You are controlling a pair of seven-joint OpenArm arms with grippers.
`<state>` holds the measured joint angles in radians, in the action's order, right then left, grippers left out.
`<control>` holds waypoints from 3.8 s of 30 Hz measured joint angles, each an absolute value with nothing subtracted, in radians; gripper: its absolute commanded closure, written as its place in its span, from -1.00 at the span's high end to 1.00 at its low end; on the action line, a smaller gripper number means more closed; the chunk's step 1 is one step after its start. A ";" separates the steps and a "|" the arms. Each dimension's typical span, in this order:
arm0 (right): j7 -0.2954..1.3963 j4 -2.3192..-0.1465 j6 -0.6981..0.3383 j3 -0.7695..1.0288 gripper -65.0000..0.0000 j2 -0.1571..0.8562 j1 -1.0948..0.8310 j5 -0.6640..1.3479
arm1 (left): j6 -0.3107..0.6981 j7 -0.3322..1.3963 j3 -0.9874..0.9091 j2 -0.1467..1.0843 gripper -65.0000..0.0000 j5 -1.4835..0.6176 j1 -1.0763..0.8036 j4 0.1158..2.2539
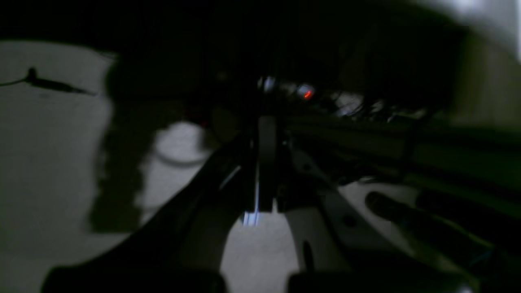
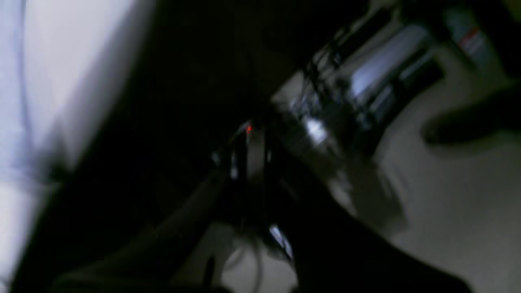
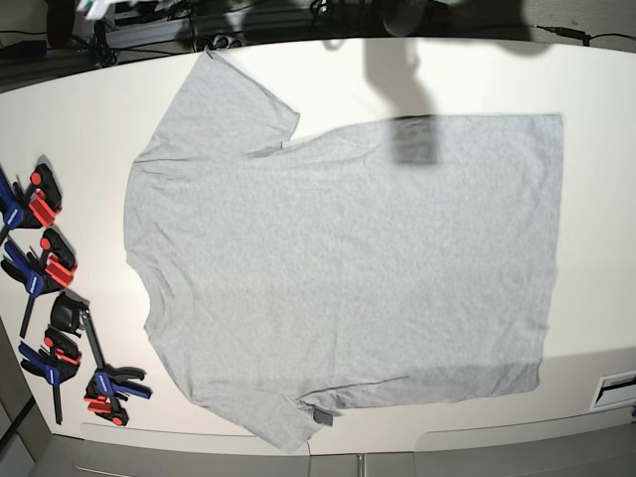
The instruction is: Fold the T-shirt properly
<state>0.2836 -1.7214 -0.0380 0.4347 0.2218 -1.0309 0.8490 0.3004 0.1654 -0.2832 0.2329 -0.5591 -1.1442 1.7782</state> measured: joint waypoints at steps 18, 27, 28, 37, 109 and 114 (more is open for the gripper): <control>0.416 -1.849 -0.341 0.727 -1.00 0.211 -0.794 1.133 | 0.560 0.393 -0.591 0.225 -1.00 -0.783 -1.149 1.958; 0.540 -1.551 -0.551 0.724 -1.00 0.200 -0.619 1.388 | 0.559 0.393 -0.591 0.227 -1.00 -0.778 -1.139 1.960; 0.540 -1.514 -0.550 0.725 -1.00 0.200 -0.609 1.397 | 0.559 0.393 -0.591 0.227 -1.00 -0.778 -1.139 1.960; 0.545 -1.468 -0.543 0.793 -0.91 0.144 -0.595 1.309 | 0.559 0.398 -0.591 0.227 -1.00 -0.778 -1.139 1.960; 0.587 -1.343 -0.201 0.555 -0.08 0.191 -0.190 0.860 | 0.559 0.469 -0.591 0.227 -0.69 -0.782 -1.139 1.960; 0.594 -1.341 -0.199 0.550 -0.29 0.186 -0.180 0.859 | 0.559 0.469 -0.591 0.227 -0.69 -0.782 -1.139 1.960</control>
